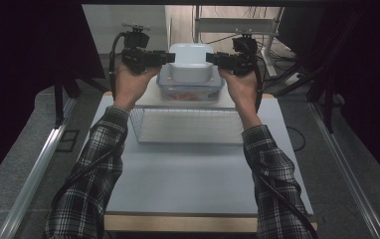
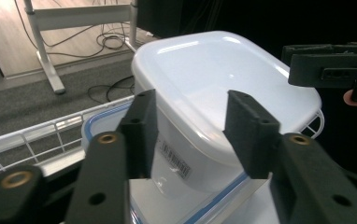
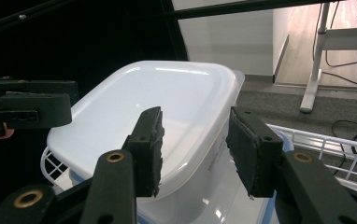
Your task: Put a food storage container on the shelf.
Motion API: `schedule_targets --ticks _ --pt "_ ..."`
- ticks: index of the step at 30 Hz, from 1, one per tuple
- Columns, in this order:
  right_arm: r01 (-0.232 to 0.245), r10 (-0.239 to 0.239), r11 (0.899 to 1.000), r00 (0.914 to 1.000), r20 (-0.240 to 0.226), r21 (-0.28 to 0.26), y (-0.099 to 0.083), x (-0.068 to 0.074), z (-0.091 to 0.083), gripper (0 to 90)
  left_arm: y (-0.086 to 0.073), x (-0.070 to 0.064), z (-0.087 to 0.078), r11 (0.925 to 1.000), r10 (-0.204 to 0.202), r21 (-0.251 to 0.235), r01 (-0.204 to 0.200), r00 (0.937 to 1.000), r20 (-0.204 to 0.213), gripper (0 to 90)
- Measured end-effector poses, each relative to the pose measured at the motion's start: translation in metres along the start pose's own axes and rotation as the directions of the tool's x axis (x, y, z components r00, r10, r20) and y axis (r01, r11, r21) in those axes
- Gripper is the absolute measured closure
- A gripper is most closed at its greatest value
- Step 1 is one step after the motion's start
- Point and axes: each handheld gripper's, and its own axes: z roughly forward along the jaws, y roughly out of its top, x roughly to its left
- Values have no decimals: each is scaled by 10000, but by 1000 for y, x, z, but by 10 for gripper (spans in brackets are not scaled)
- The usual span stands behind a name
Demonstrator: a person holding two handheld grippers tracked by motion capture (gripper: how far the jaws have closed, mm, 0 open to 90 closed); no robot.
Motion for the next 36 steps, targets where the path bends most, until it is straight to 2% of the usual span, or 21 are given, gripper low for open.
schedule_targets --ticks 3,7,9,10,12,16,19,22,28,31,36 --pt "115 -116 9999 9998 -184 -35 0 0 -4 476 -2 -1 -3 9998 142 -144 -140 9997 183 438" --pt "219 -219 9998 9973 -701 -6 -1 -1 -11 379 -7 -2 -8 9986 422 -325 -409 9983 411 320" --pt "347 -340 9994 9958 -854 71 -3 0 -13 339 -9 -2 -10 9983 439 -407 -413 9969 656 271" --pt "408 -396 9991 9940 -1017 99 -4 0 -14 317 -11 -3 -12 9976 571 -435 -540 9955 753 254" --pt "580 -558 9982 9903 -1275 140 -8 2 -17 281 -14 -4 -14 9962 829 -345 -804 9933 799 211" --pt "820 -782 9964 9853 -1515 190 -15 4 -20 216 -21 -5 -19 9955 928 -297 -899 9886 1182 144" --pt "1015 -962 9945 9818 -1639 240 -21 5 -22 179 -27 -8 -21 9931 1173 -121 -1167 9864 1154 104" --pt "1090 -1017 9936 9786 -1788 313 -26 4 -23 151 -33 -11 -23 9893 1457 -49 -1461 9835 1076 77" --pt "1308 -1215 9907 9751 -1858 384 -35 4 -25 99 -43 -11 -27 9869 1613 -204 -1600 9788 1261 68" --pt "1312 -1207 9904 9743 -1900 435 -39 3 -27 87 -51 -10 -29 9887 1499 -246 -1480 9804 1277 82" --pt "1430 -1323 9888 9726 -1913 433 -47 1 -30 73 -61 -10 -30 9863 1647 -233 -1631 9790 1204 87"
